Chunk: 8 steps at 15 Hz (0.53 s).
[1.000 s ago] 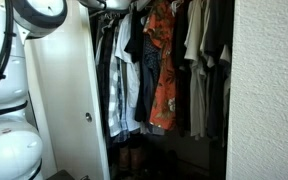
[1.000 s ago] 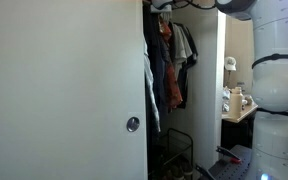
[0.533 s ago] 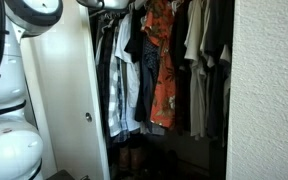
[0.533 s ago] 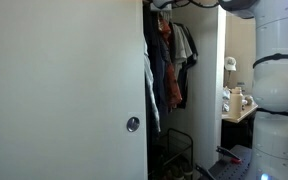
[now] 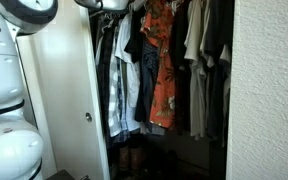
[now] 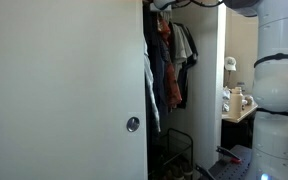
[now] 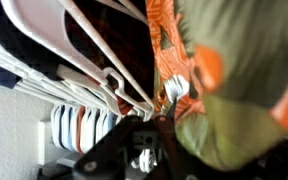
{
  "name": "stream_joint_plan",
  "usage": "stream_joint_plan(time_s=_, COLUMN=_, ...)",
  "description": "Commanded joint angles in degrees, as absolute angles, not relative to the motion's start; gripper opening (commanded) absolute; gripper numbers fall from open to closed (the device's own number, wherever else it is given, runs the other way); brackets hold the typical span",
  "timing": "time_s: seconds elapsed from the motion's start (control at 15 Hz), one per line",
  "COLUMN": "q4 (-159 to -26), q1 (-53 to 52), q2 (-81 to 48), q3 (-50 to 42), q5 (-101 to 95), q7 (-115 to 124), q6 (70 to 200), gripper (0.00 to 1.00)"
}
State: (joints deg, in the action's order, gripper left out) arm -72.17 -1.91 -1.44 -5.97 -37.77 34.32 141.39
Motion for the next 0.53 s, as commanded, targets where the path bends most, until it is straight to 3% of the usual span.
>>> stream_joint_plan(time_s=0.0, q4=-78.36, q1=-1.93, q2=3.36, q3=-6.02, q5=-40.5, q7=37.62, q6=144.92, gripper=0.06)
stream_joint_plan(time_s=0.47, q4=-88.46, q1=-1.72, q2=11.6, q3=-5.81, q5=-40.27, q7=39.11, q6=146.62, gripper=0.05)
